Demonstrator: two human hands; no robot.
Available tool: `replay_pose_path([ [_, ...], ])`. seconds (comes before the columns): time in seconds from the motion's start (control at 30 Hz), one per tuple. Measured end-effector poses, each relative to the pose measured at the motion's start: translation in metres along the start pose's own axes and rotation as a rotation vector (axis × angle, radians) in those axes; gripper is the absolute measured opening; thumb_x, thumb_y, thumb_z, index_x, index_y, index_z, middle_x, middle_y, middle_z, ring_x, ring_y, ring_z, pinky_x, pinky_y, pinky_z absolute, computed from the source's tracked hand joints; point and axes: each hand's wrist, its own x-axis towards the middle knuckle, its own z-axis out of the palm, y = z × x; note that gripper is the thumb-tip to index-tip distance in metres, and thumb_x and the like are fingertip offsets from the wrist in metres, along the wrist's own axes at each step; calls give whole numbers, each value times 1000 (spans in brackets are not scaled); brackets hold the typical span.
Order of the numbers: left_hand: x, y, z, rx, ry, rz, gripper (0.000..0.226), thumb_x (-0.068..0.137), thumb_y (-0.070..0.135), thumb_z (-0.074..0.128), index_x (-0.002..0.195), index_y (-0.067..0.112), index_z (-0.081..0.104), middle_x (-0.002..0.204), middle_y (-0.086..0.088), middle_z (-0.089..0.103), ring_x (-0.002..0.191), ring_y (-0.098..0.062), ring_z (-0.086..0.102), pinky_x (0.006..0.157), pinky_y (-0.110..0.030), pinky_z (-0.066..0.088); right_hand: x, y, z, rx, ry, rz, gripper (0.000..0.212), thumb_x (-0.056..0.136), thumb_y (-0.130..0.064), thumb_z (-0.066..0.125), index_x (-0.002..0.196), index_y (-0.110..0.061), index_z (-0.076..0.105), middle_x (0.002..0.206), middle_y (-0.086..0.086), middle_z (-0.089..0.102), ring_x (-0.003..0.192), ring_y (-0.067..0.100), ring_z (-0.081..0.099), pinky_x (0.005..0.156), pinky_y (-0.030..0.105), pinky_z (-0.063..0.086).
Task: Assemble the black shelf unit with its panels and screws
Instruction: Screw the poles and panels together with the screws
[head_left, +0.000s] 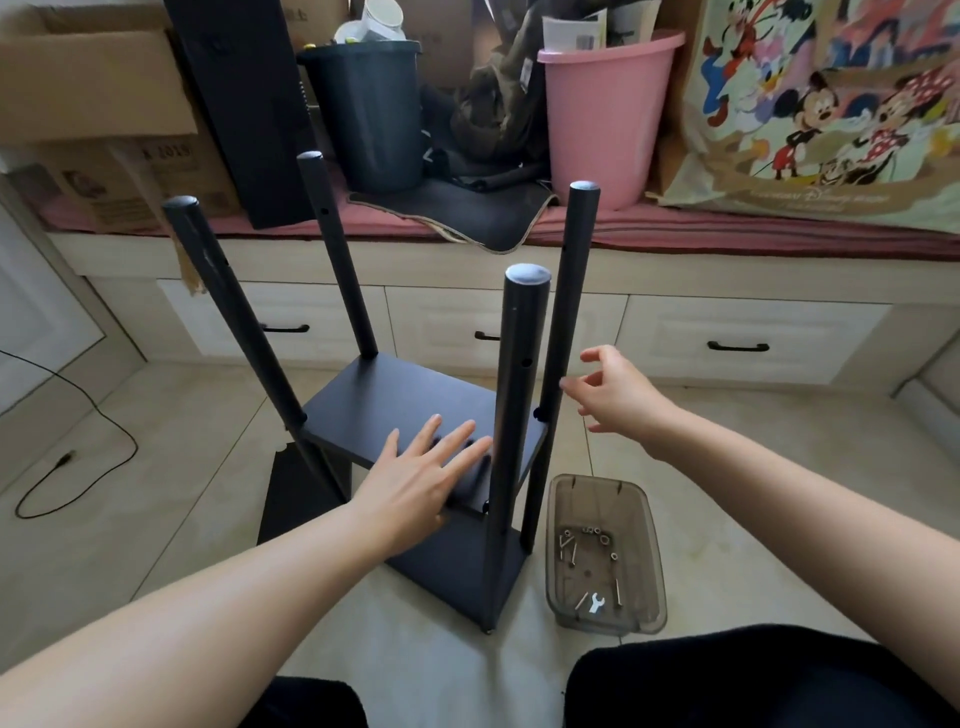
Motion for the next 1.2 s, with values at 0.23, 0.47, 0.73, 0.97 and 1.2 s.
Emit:
replay_pose_path([
  [0.23,12,6,10,-9,-24,1,85,104,23,44,154,41,-22,166,8,-17,152,-43,-12,111,-75,19,22,-13,8,81,-6,-44,37,101,-35,52,136,-28,43,123,6,61,107,28,62,76,41,59],
  [0.47,16,10,9,2,-45,-18,100,102,9,50,149,41,-32,164,6,-27,149,-47,-20,107,-81,13,22,-11,8,8,-8,-95,31,104,-29,47,134,-26,41,120,9,63,104,31,64,79,48,60],
  [0.73,16,13,5,37,-50,-8,94,104,11,46,151,38,-31,163,8,-29,149,-49,-17,106,-80,16,21,-7,10,-38,28,-166,34,103,-30,48,136,-22,45,117,8,66,100,26,67,88,48,57],
  [0.97,20,20,3,60,-40,-3,96,102,5,45,151,36,-31,164,4,-28,148,-52,-16,106,-81,15,23,-2,11,-37,-4,-160,41,101,-14,49,142,-18,43,117,9,66,101,24,63,92,42,54],
  [1.2,22,20,2,72,-6,23,92,99,1,42,155,29,-26,166,0,-22,152,-40,-17,108,-79,14,0,8,-13,-35,-195,-98,42,95,-7,60,136,-18,58,111,-3,70,105,15,67,95,38,56],
])
